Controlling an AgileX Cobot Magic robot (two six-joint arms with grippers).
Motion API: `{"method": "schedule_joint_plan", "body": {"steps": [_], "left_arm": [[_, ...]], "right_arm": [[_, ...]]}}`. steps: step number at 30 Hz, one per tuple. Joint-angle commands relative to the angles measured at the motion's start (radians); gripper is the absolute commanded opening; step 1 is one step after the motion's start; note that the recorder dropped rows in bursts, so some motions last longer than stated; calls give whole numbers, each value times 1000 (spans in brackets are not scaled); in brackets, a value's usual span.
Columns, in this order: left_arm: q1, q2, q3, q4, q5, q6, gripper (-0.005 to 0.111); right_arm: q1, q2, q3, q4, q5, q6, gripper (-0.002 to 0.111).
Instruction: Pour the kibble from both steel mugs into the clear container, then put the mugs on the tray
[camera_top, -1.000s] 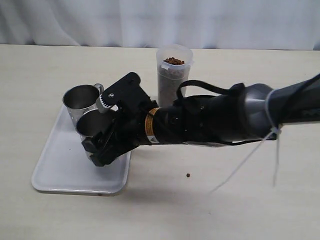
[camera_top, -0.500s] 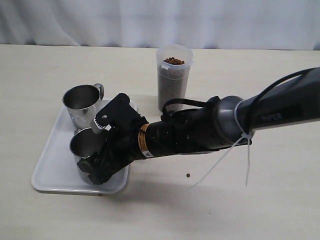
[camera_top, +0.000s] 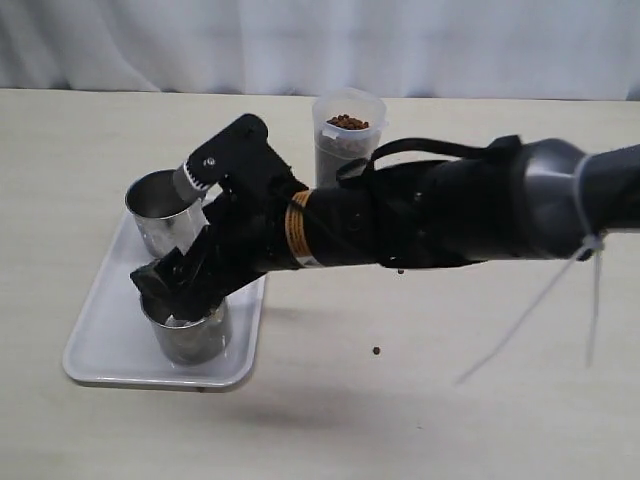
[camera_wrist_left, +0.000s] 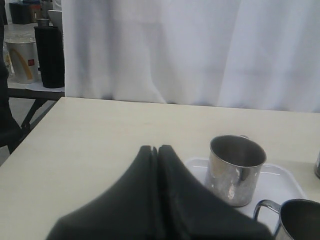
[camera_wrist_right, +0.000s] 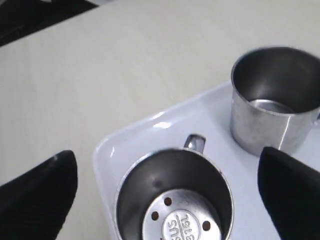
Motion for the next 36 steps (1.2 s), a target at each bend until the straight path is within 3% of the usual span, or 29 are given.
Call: {"method": "schedule_joint_plan", "body": {"steps": [1,3,5,7,8,15,23,36], "left_arm": [[1,-3,3,1,-15,-8,0],[1,-3,3,1,-15,-8,0],[1,-3,3,1,-15,-8,0],[1,-3,3,1,-15,-8,0],[1,-3,3,1,-15,-8,0],[1,-3,3,1,-15,-8,0],[1,-3,3,1,-15,-8,0],[1,-3,3,3,-20,-8,0]], "right_arm": [[2,-144,33,-228,22,219,94],[2,-226,63,-340,80,354,78],[2,-306,108,-447,149,478,48],[2,-400,180,-526,206,546,9],[2,-439,215,-529,222,557,5],[2,-766,543,-422,484,576,4],[2,-1091,777,-422,557,616,4],[2,-1415,850,-352,519,643,4]]}}
